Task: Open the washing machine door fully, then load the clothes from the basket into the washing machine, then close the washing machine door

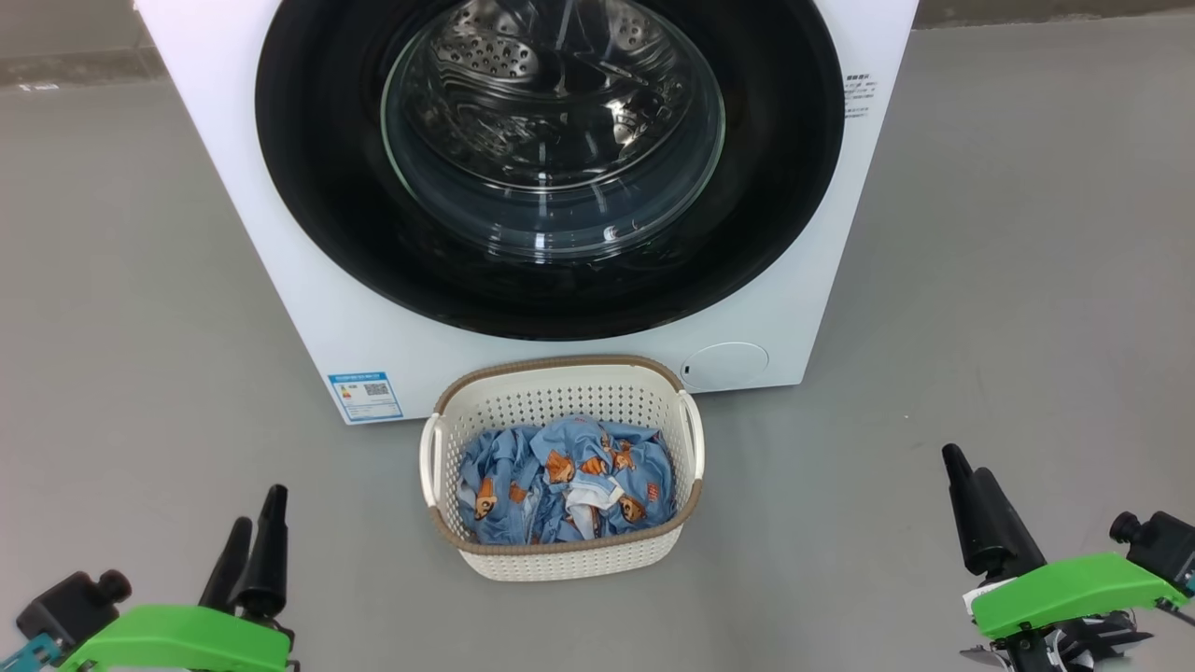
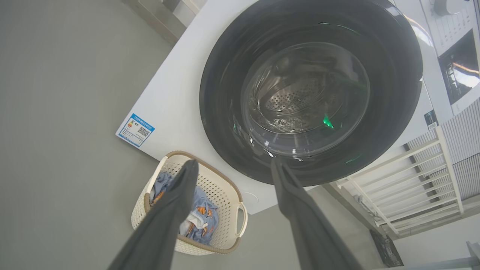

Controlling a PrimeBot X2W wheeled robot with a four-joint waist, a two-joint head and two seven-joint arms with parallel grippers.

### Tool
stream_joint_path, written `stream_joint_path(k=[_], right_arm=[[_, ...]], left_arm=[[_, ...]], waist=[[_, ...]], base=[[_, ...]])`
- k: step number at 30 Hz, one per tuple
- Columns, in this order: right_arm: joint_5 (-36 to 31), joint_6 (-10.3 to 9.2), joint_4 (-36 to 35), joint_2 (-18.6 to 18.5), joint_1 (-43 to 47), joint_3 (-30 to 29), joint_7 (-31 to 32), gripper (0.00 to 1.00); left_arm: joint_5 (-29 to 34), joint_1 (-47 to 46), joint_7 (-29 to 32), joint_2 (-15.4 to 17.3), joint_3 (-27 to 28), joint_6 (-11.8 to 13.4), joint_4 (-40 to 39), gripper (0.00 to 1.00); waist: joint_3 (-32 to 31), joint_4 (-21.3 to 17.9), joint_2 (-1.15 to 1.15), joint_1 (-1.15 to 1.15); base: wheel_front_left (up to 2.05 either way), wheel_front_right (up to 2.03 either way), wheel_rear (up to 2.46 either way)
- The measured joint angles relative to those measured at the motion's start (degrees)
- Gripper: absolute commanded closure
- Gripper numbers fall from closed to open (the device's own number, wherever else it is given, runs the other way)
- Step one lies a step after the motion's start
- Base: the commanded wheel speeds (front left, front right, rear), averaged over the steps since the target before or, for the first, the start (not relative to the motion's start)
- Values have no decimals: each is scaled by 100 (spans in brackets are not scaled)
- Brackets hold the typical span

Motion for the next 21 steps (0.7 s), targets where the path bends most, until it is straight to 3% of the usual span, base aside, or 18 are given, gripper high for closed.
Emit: stream_joint_path(k=[21], right_arm=[[-1726,0,-20,-141,-138,74,-350,0]], left_arm=[[1472,-2,-354,202,-76,-1,-89,0]], waist=[[105,-14,0,0]], base=[[0,0,0]])
